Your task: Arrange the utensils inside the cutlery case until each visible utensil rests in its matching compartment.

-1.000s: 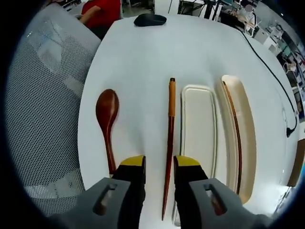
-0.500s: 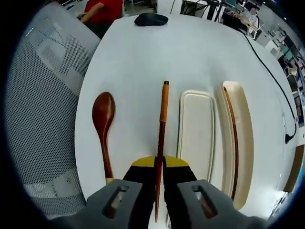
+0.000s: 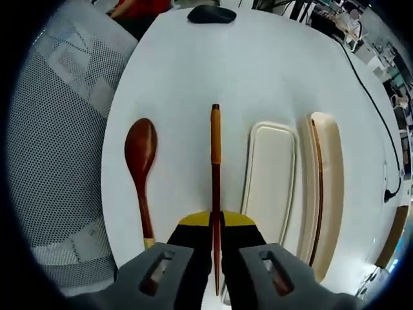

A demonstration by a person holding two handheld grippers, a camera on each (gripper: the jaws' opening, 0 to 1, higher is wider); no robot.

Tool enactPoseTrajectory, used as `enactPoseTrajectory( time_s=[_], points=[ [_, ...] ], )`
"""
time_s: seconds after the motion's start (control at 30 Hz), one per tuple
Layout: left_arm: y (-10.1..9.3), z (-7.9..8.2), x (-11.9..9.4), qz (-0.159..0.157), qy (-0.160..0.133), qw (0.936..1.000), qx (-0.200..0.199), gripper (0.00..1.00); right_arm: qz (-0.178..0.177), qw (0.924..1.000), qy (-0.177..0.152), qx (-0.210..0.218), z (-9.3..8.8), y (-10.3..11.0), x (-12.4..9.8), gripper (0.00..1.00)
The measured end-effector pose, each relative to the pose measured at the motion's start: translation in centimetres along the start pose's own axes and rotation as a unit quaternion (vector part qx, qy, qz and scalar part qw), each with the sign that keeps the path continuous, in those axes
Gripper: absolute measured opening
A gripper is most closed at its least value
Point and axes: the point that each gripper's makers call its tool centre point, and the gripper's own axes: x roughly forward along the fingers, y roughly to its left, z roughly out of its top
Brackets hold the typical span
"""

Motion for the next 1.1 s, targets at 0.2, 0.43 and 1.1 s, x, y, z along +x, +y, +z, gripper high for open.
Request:
enactPoseTrajectory(
  time_s=[0.2, 0.43, 1.1],
  points=[
    [-0.1, 0.0, 0.0, -0.001, -0.001, 1.0, 0.001, 0.41, 0.001, 0.9999, -0.008, 0.012, 0.0, 0.4, 0.0, 0.0],
    [-0.1, 0.1, -0.1, -0.002, -0.001, 1.0, 0.002, 0.41, 0.0, 0.9997, -0.014, 0.018, 0.0, 1.2, -0.1, 0.0],
    [-0.4, 0.4, 0.0, -0.007, -0.002, 1.0, 0.005, 0.41, -0.003, 1.0, -0.003, -0.008, -0.1, 2.5, 0.0, 0.0]
  ],
)
